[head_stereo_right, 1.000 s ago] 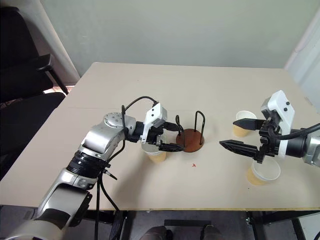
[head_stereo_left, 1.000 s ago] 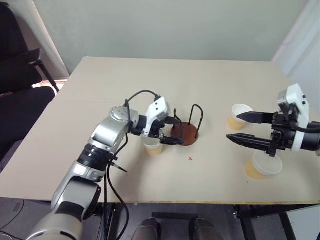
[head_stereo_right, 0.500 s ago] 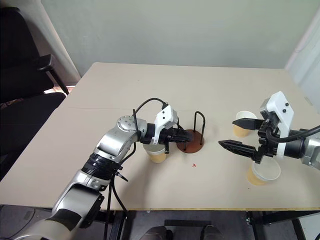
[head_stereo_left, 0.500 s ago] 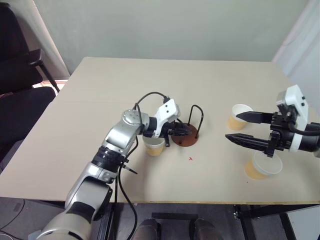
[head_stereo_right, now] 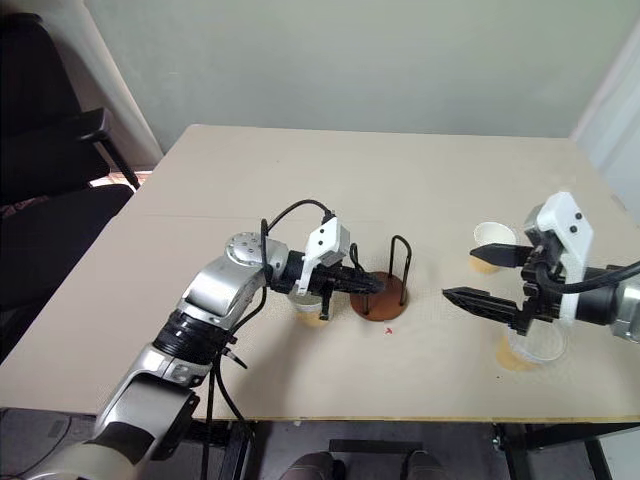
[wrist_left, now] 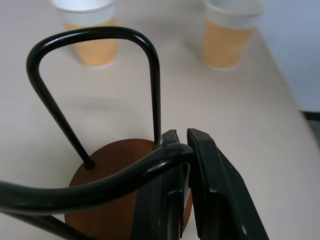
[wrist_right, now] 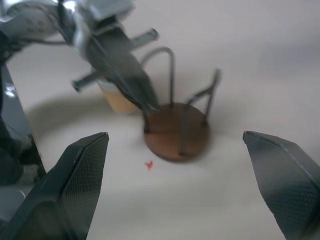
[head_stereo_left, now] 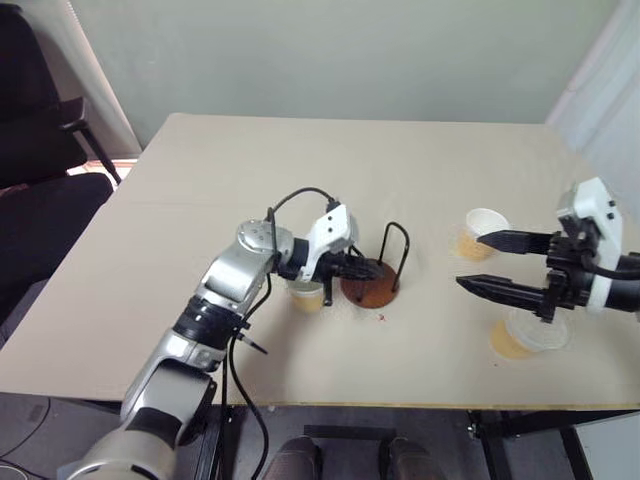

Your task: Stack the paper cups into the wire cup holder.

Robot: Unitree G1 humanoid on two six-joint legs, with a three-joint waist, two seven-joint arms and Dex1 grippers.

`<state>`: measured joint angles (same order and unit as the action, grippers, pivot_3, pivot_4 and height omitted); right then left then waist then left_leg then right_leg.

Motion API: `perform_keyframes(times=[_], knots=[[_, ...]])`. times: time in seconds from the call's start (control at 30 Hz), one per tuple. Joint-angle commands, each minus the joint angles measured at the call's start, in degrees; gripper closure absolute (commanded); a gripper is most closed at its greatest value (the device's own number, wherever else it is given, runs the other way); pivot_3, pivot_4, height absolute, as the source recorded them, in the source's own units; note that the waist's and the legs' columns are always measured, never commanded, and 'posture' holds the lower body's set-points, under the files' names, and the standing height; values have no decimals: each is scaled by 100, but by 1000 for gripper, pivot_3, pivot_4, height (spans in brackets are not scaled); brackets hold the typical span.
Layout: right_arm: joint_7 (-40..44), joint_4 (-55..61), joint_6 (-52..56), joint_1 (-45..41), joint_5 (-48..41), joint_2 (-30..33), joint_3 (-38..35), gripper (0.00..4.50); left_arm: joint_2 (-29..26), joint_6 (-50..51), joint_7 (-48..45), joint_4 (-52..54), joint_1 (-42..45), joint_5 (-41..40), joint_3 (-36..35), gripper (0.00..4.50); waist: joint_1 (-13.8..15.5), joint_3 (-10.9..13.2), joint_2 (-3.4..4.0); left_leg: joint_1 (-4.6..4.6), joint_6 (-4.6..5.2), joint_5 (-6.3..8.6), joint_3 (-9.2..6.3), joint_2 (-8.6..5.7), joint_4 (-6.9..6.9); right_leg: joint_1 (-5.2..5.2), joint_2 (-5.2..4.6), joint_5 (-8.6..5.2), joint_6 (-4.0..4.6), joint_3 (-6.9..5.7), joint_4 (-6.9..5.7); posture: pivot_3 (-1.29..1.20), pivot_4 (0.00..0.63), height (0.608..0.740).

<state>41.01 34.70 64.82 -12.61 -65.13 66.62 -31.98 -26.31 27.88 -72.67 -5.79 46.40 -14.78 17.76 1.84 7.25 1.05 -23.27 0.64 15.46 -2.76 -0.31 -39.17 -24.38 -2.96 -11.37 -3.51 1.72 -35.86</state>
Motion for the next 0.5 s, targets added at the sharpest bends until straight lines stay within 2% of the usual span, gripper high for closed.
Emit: perform_keyframes(times=[0.03, 0.33, 0.5], knots=[[88, 188, 189, 90, -366, 209, -687, 0, 39, 90, -187, 430, -1, -206, 60, 4457, 4, 0, 0, -1, 1, 2, 0, -2, -1, 0, -1, -1, 0, 0, 1, 0, 150, 740], [-447, 370, 211, 169, -869, 223, -874, 0, 487, -27, -48, 290, -101, -49, 510, 4457, 0, 0, 0, 3, 6, 4, 5, -5, -3, 2, -7, -1, -5, 3, -4, 0, 150, 740], [-611, 400, 172, 249, -1032, 255, -932, 0, 519, -146, 14, 191, -221, 131, 686, 4457, 1, 0, 0, 9, 7, 5, 6, -6, -4, 9, -8, -4, -12, 3, -4, 0, 150, 740]])
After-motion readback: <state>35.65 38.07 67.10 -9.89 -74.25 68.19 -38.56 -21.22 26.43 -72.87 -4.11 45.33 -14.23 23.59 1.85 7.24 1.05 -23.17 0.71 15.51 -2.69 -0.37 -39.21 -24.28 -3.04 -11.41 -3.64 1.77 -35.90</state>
